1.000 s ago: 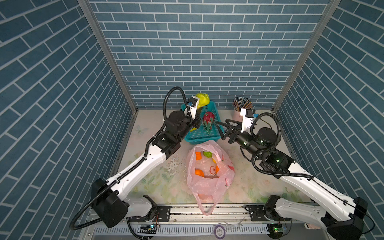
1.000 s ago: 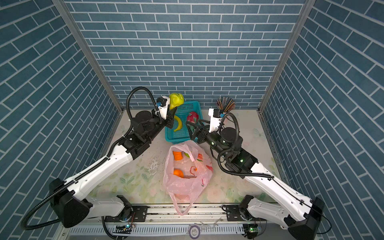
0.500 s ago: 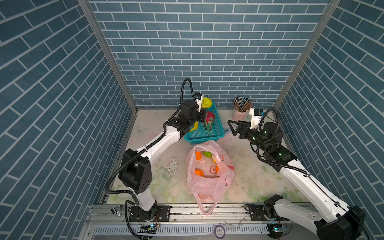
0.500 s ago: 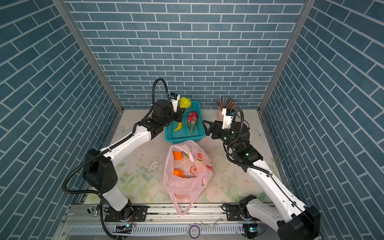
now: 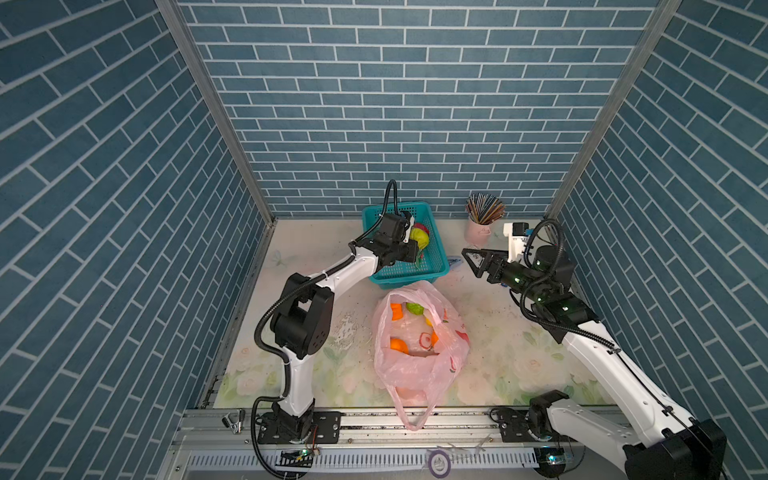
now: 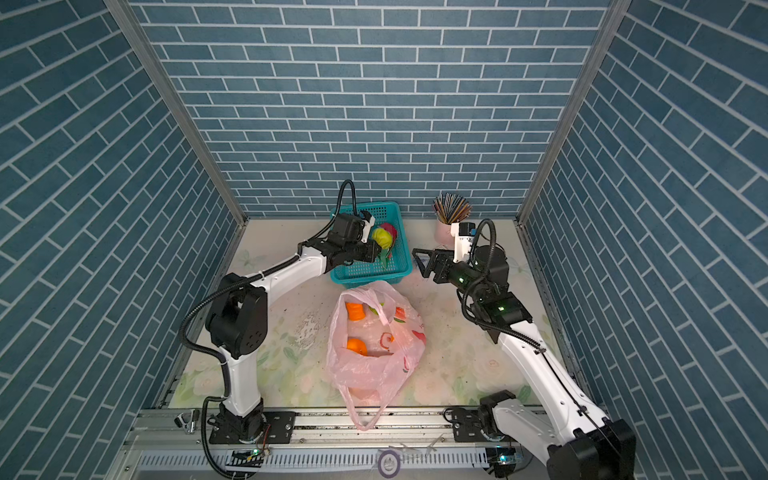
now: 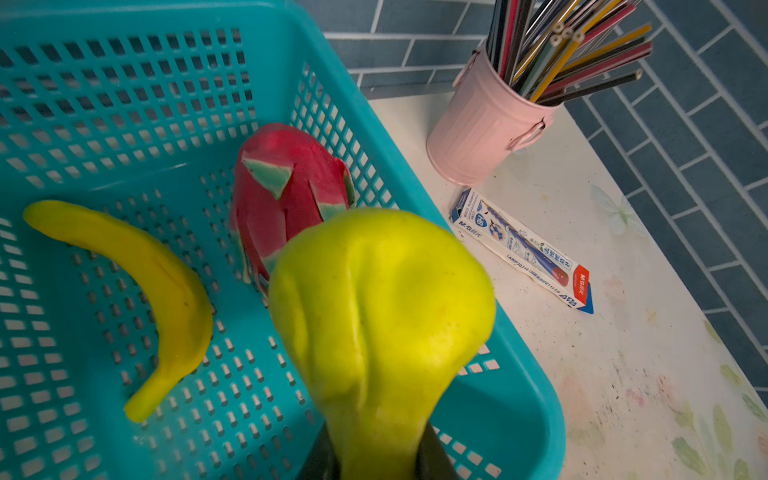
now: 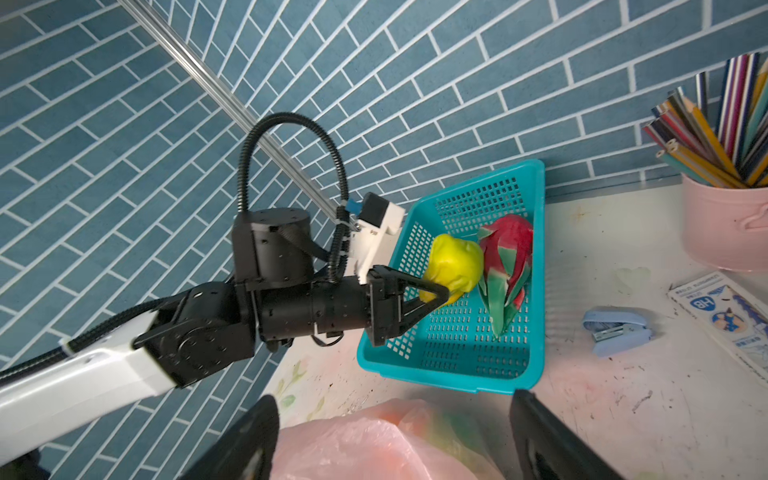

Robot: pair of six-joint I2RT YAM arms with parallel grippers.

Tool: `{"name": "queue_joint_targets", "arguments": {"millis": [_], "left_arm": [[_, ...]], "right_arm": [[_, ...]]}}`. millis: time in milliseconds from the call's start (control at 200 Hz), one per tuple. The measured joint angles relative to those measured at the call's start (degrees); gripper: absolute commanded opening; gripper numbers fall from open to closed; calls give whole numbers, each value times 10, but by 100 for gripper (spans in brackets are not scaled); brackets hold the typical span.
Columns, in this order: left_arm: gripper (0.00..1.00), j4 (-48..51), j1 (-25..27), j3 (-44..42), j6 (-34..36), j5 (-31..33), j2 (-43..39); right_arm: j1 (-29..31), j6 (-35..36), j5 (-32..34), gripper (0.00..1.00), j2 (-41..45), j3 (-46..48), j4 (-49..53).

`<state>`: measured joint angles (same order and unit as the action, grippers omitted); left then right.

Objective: Untie the knot of the plastic bag and take out the fruit
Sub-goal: 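Carry the green pear with the left gripper and release it into the teal basket, then lower the left gripper to the bag rim while the right gripper reaches inside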

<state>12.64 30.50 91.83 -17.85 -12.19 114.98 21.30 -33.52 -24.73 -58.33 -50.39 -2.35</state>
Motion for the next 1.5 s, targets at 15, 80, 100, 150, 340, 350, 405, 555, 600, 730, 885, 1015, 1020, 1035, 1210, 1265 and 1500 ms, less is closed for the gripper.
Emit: {"name": "queue_joint_targets", "arguments": {"millis": [15, 80, 100, 150, 340, 350, 405, 555, 600, 730, 885, 1015, 1020, 1035, 1210, 1265, 1500], "left_arm": [[26, 4, 0, 4, -2, -2, 4], [26, 13, 0, 19, -7, -8, 20], [26, 17, 0, 23, -9, -10, 25], [27, 29, 0, 36, -11, -14, 39], [35, 51, 2, 74, -18, -29, 91], [36, 51, 2, 75, -17, -30, 93], [42, 58, 2, 84, -19, -33, 106], [59, 69, 5, 97, -15, -38, 133], [63, 70, 6, 98, -18, -38, 136], [70, 72, 7, 99, -20, -38, 139], [76, 71, 8, 98, -22, -33, 132], [80, 64, 8, 84, -23, -24, 98], [80, 64, 9, 83, -23, -24, 96], [81, 63, 9, 80, -23, -23, 91], [87, 46, 10, 43, -23, -16, -4], [87, 41, 11, 29, -23, -14, -38], [87, 25, 14, -35, -9, -10, -182]], "right_arm": [[0, 1, -2, 87, 0, 0, 1], [0, 7, -12, 87, -2, 0, 6], [-1, 9, -15, 87, -3, 0, 7], [-1, 11, -20, 87, -4, 0, 12], [-2, 26, -25, 87, -4, 0, 29], [-2, 26, -25, 87, -4, 0, 30], [-2, 28, -25, 87, -3, 0, 34], [-3, 35, -24, 86, -1, 0, 42], [-3, 36, -24, 86, 0, 0, 45], [-3, 40, -24, 86, 5, 0, 57], [-4, 39, -24, 86, 23, 0, 75], [-4, 38, -24, 85, 44, 0, 83], [-4, 38, -24, 85, 46, 0, 84], [-4, 38, -24, 85, 48, 0, 84], [-4, 33, -18, 82, 85, 0, 98], [-4, 33, -18, 81, 96, -1, 103], [-4, 31, -19, 78, 121, -15, 130]]}}
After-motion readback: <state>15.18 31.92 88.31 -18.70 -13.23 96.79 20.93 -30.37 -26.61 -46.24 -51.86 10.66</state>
